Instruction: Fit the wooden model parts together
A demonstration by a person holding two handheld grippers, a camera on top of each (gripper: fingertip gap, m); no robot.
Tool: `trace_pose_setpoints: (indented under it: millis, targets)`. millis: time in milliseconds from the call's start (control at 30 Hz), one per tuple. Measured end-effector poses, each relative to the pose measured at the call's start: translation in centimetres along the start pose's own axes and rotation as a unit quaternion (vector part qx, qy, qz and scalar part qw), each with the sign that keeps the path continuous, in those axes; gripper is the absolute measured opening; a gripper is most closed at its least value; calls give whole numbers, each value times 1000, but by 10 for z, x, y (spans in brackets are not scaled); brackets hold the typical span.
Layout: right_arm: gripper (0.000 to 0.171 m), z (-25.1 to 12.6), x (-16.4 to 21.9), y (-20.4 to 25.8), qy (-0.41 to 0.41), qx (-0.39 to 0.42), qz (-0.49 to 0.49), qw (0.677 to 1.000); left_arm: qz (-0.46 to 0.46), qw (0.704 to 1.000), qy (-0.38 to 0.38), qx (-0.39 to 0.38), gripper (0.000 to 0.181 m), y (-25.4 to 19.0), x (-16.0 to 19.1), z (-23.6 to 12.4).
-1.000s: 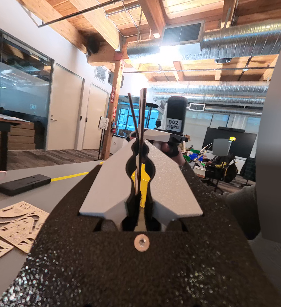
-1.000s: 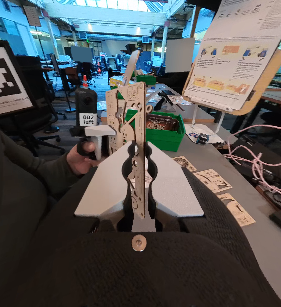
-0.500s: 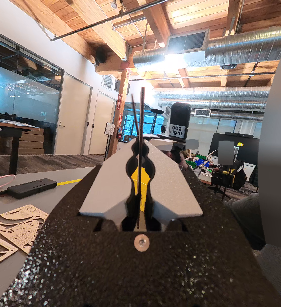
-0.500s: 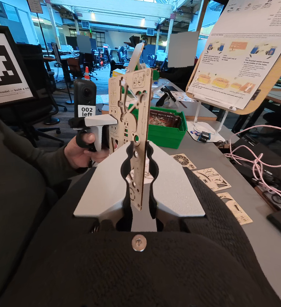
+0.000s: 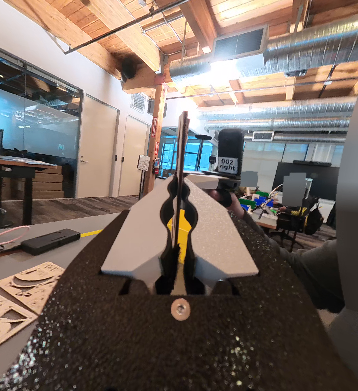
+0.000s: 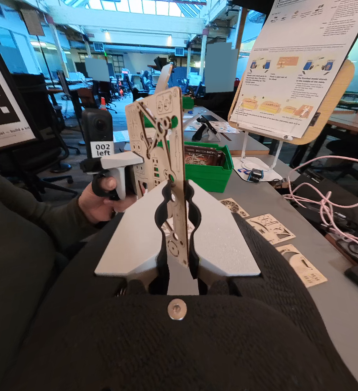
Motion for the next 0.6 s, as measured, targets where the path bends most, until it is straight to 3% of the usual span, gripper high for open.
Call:
trace_pose_setpoints:
  millis: [433,600]
  targets:
    - [14,10,1,6,5,112,-64,992,18,999,-9,-28,1,5,3,-3]
    - [13,9,0,3,-34,55,-47,997,-2,999,-23,-23,1,5,1,-5]
Point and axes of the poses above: each gripper's, where its closed fingertips meet, z out along the fingers, x out of its underside, y = z × x across the jaws, the point moved 7 cm from there along -z, back along the fingers, and after that the axes turned 2 degrees about -y, right-handed, at the moved point
